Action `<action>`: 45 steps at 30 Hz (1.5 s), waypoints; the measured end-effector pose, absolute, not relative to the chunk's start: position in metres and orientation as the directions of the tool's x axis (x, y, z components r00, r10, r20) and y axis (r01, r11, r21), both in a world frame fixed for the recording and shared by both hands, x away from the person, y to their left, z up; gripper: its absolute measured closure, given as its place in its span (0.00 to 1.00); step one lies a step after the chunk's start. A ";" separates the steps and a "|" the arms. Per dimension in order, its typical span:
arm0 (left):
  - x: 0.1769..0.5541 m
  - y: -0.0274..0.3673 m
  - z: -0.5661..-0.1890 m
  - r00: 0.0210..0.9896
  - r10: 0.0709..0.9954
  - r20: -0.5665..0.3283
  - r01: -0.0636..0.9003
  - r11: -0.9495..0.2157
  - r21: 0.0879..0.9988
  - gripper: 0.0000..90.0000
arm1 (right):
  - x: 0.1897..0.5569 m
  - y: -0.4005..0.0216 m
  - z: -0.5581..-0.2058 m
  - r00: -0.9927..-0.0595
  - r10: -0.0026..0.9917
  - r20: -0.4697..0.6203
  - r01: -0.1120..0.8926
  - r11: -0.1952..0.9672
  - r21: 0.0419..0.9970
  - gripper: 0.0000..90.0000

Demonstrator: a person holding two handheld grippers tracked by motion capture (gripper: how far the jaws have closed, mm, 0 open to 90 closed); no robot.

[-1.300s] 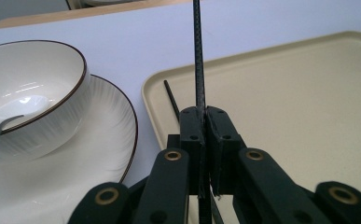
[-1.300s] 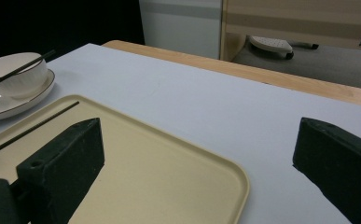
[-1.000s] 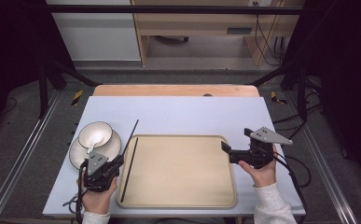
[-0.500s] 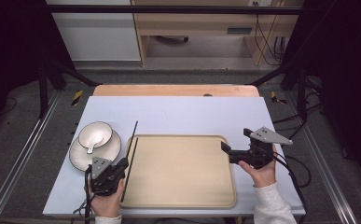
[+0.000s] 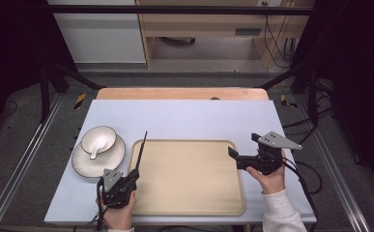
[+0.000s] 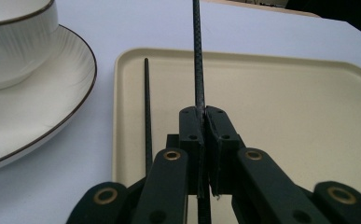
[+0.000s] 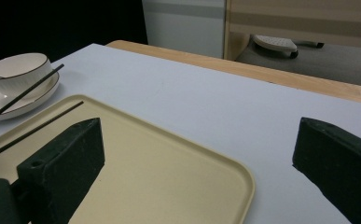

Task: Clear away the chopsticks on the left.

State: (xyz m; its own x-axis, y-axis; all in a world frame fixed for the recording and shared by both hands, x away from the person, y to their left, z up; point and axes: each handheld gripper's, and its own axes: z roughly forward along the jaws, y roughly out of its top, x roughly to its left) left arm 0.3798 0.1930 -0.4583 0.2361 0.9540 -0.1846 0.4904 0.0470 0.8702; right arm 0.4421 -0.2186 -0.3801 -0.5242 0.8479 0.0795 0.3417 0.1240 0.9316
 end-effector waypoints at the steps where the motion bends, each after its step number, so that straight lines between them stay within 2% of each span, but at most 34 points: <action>1: 0.380 0.192 -0.459 0.234 0.955 -0.184 0.492 0.047 0.869 0.95 | 0.442 -0.219 -0.380 -0.525 0.847 0.078 0.342 0.126 0.931 0.03; 20: 0.384 0.184 -0.481 0.214 0.965 -0.149 0.553 0.006 0.833 0.95 | 0.443 -0.218 -0.381 -0.529 0.846 0.072 0.343 0.135 0.930 0.03; 45: 0.388 0.176 -0.487 0.212 0.972 -0.099 0.603 -0.051 0.796 0.94 | 0.444 -0.216 -0.383 -0.531 0.844 0.073 0.349 0.139 0.927 0.02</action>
